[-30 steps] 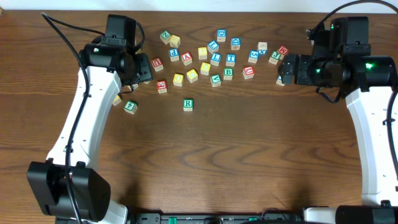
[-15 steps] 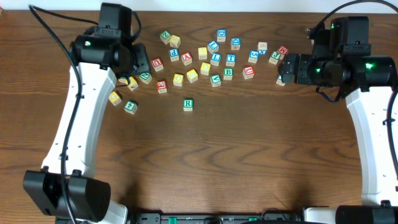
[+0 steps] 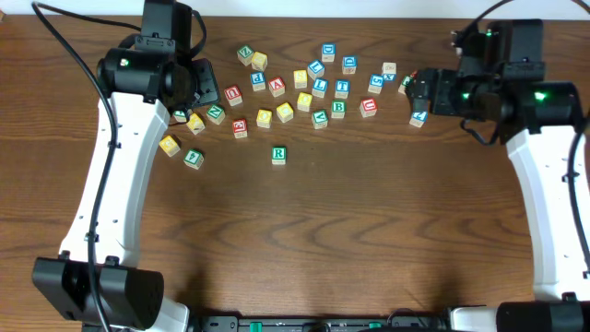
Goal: Spell out ROBOT
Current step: 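Move the right gripper over the pile and grasp the yellow O block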
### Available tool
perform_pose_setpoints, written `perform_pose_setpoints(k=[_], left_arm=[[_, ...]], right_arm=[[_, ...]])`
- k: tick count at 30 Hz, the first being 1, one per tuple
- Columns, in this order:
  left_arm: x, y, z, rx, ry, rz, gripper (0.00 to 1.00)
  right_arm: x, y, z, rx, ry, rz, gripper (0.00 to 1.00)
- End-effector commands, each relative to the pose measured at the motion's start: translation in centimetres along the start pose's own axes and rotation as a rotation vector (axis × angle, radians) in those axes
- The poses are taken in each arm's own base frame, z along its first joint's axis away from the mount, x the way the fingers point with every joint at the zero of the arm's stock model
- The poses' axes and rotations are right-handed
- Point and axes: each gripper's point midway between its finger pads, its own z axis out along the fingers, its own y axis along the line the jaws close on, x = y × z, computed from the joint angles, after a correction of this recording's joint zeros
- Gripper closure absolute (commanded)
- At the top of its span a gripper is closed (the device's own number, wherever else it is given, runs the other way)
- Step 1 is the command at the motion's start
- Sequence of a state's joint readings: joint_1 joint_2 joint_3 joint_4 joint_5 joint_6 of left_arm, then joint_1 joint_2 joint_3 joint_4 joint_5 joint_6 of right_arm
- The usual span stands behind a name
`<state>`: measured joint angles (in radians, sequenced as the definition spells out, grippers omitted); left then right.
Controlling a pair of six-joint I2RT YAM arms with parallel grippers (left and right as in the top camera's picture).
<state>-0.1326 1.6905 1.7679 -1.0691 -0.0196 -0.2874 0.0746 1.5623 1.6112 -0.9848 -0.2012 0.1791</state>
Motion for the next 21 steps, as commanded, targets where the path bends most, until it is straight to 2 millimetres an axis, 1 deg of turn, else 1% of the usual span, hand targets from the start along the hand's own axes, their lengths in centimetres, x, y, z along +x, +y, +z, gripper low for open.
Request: perform_pose_setpoints(k=[1, 4, 7, 12, 14, 16, 18, 21], left_arm=[[-0.7, 0.4, -0.9, -0.017, -0.034, 0.005, 0.44], [-0.8, 0.4, -0.9, -0.016, -0.037, 0.004, 0.43], [-0.8, 0.3, -0.6, -0.015, -0.036, 0.005, 0.43], [-0.6, 0.3, 0.5, -0.024, -0.013, 0.007, 0.44], [-0.5, 0.4, 0.9, -0.029, -0.002, 0.007, 0.43], [-0.5, 0.5, 1.1, -0.034, 0.002, 0.006, 0.44], [-0.7, 1.2, 1.1, -0.064, -0.008, 0.002, 0.44], [-1.1, 2.8, 1.1, -0.126, -0.024, -0.014, 0.43]], right_arm=[[0.2, 1.1, 2.0, -0.026, 0.037, 0.029, 0.05], [0.3, 1.6, 3.8, -0.031, 0.058, 0.039, 0.07], [0.4, 2.0, 5.3, -0.037, 0.072, 0.046, 0.07], [0.3, 2.9, 7.1, -0.051, 0.076, 0.055, 0.07], [0.2, 3.5, 7.7, -0.059, 0.071, 0.061, 0.09], [0.0, 4.3, 8.4, -0.073, 0.063, 0.074, 0.13], [-0.3, 5.4, 9.1, -0.091, 0.048, 0.075, 0.15], [-0.6, 7.7, 10.5, -0.126, 0.034, 0.061, 0.18]])
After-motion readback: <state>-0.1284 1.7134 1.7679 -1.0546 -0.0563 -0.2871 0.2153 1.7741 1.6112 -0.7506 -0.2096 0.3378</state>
